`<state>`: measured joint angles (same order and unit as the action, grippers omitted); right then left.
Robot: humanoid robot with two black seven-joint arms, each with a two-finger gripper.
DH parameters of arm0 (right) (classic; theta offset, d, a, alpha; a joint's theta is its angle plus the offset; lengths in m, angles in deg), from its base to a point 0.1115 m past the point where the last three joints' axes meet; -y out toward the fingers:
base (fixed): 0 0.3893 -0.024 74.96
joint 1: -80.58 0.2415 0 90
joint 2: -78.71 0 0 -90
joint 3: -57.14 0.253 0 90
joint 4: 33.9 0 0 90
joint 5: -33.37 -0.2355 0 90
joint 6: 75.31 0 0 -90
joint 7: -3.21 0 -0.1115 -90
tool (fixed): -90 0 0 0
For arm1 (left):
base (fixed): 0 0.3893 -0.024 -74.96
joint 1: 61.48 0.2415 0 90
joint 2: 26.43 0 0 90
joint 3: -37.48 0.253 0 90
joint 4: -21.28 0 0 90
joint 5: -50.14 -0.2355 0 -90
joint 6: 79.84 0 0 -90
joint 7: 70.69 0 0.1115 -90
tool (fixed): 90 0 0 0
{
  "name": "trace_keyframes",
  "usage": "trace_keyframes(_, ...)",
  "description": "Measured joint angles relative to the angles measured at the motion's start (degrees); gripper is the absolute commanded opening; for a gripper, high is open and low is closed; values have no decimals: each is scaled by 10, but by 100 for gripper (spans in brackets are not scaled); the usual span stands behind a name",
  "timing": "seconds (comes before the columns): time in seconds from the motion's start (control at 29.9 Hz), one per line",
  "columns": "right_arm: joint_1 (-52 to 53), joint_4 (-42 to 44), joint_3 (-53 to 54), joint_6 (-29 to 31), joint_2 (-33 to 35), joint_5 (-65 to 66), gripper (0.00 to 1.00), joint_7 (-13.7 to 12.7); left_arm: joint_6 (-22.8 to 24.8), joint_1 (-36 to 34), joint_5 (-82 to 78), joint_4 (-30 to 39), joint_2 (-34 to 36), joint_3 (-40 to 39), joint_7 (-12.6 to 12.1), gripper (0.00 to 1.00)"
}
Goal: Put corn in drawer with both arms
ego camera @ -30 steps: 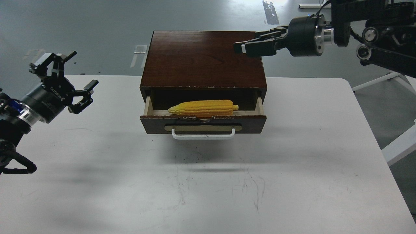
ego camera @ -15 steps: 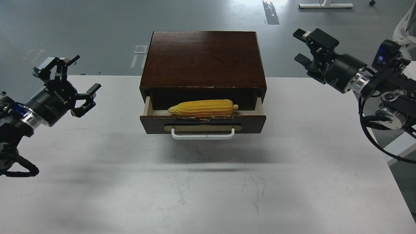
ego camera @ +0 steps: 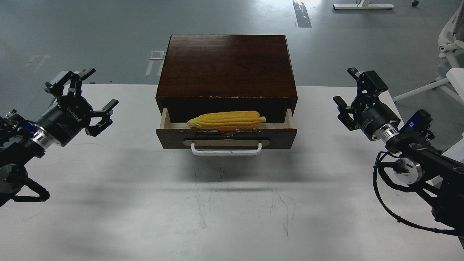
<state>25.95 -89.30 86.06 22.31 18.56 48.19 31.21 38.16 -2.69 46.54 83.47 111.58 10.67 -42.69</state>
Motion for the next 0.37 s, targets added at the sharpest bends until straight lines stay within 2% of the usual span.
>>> trace_keyframes(0.37,-27,4,1,-9,-31,-2,100,0,0,3,0,-1,-3,-1,0,99)
